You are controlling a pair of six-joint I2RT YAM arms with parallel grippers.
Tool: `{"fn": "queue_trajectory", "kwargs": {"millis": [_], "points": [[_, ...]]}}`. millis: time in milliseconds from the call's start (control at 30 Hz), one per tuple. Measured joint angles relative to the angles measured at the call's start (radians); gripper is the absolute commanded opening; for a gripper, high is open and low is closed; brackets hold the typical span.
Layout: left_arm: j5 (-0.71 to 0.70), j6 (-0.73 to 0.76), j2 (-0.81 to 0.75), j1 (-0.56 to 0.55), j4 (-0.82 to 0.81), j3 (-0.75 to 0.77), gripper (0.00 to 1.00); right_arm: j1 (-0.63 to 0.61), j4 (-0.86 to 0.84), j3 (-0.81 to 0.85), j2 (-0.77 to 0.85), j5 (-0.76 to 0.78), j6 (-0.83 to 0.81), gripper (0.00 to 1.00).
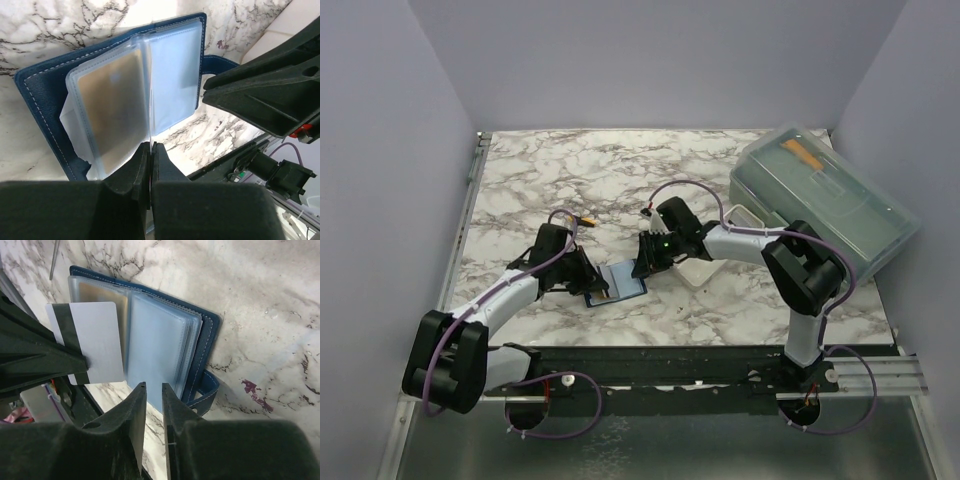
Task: Put the credit cards into the card holder
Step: Pick up the credit card from the storage box, then insert the credit card into the card holder.
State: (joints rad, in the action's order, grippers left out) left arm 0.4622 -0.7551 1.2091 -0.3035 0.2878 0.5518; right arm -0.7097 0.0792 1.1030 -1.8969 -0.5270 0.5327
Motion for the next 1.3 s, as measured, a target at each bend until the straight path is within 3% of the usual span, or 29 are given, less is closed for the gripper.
{"fn": "queue_trajectory", "kwargs": {"millis": [833, 1300], "points": [[0.109, -0.163, 0.008, -0.004, -0.412, -0.229, 0.0, 0.011, 0.166, 0.258, -0.156, 0.254, -0.19, 0.08], [0.195, -0.277, 0.013, 0.058, -0.57, -0.29, 0.0, 0.013, 0.175, 0.269, -0.159, 0.268, -0.235, 0.04]]}}
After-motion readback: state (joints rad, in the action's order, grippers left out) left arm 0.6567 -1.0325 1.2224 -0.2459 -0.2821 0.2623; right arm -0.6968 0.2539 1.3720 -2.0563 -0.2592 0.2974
